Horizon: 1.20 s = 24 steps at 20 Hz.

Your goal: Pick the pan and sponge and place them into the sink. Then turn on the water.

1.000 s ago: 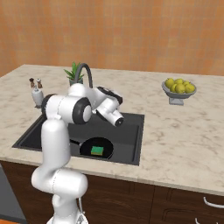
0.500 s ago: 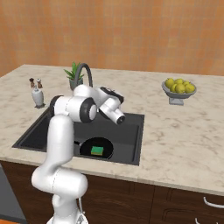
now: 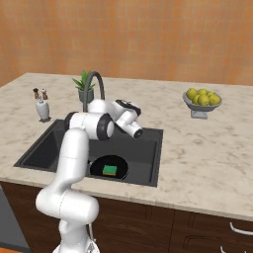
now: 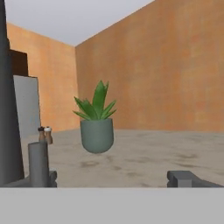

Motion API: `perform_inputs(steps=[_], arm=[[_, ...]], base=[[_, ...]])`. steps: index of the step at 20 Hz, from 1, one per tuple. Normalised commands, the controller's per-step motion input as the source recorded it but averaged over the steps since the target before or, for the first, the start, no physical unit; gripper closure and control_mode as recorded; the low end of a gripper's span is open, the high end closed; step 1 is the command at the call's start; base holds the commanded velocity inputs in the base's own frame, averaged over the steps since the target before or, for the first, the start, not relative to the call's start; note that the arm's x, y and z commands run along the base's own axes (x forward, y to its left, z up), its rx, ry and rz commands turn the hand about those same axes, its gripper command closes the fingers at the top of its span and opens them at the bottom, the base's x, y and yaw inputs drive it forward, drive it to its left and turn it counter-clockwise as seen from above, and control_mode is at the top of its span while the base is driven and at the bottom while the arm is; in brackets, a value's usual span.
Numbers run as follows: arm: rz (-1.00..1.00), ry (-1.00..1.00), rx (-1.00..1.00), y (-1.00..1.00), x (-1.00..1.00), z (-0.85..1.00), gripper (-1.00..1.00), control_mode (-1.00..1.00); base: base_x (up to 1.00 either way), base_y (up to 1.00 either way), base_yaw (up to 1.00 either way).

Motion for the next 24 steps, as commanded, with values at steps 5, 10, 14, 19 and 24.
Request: perform_inputs(steps=[5, 10, 14, 19, 24], arm=[[0.0, 0.0, 0.0, 0.0, 0.25, -0.08, -1.0, -1.0], [-0.05, 0.0, 0.0, 0.0, 0.18, 0.0, 1.0, -1.0], [-0.12, -0.02, 0.0, -0.04, 0.07, 0.0, 1.0, -1.0], [-0.17, 0.0, 0.01, -0.44, 0.02, 0.0, 1.0, -1.0], [-0.11, 0.0, 0.1, -0.95, 0.0, 0.0, 1.0, -1.0]], base=[[0.0, 0.0, 0.0], [0.0, 0.0, 0.0], [0.0, 0.0, 0.0], [0.0, 0.0, 0.0], [0.0, 0.0, 0.0]])
